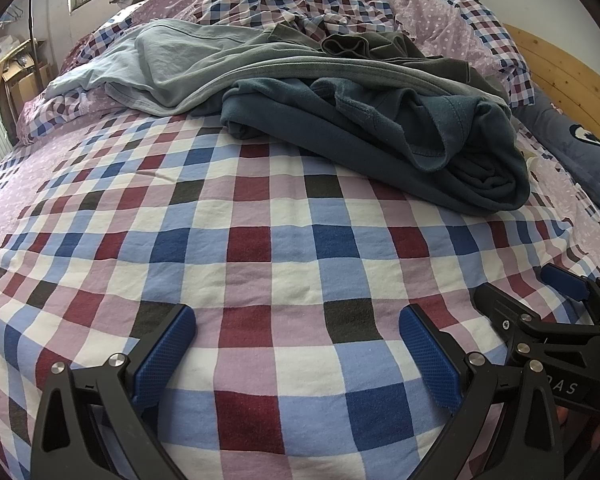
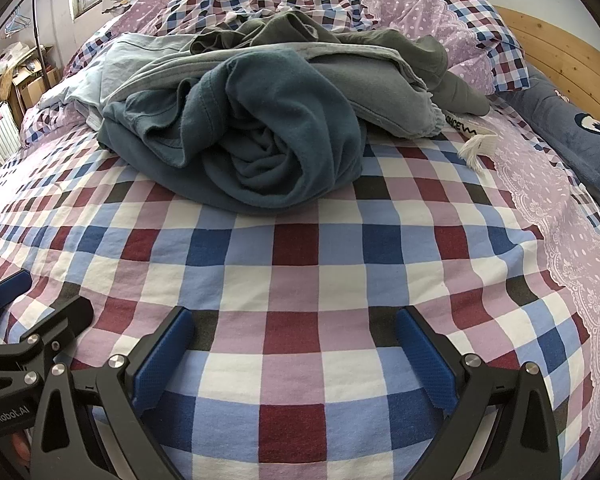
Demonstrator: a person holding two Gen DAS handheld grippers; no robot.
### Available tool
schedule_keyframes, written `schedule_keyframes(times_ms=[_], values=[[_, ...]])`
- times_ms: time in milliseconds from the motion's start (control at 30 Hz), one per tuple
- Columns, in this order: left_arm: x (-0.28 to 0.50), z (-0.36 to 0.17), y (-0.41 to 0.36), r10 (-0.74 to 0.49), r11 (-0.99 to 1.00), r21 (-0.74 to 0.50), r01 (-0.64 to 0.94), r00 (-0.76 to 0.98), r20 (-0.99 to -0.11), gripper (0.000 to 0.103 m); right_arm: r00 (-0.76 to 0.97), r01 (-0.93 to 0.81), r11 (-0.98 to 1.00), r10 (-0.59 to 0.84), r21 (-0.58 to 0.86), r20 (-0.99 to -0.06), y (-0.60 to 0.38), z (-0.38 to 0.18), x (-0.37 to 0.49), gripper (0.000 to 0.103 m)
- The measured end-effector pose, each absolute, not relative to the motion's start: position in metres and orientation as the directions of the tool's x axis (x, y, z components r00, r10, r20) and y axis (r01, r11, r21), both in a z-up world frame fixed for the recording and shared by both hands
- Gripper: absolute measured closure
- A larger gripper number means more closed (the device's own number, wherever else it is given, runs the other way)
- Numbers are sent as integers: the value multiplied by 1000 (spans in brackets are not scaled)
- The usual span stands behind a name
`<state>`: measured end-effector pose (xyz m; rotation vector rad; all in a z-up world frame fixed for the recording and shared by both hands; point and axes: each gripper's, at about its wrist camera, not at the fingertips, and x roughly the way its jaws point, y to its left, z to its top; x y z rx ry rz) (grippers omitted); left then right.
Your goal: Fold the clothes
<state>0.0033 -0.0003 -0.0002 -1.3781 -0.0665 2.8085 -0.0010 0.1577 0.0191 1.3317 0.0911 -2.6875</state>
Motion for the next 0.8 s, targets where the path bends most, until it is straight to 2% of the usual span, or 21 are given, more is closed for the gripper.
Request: schedule_keyframes(times_ms=[800], values=[[4,2,-6,55,-998,-68,-1,-608,-792,0,-575,155,-987,-128,45,-808,165,13,-10,0]])
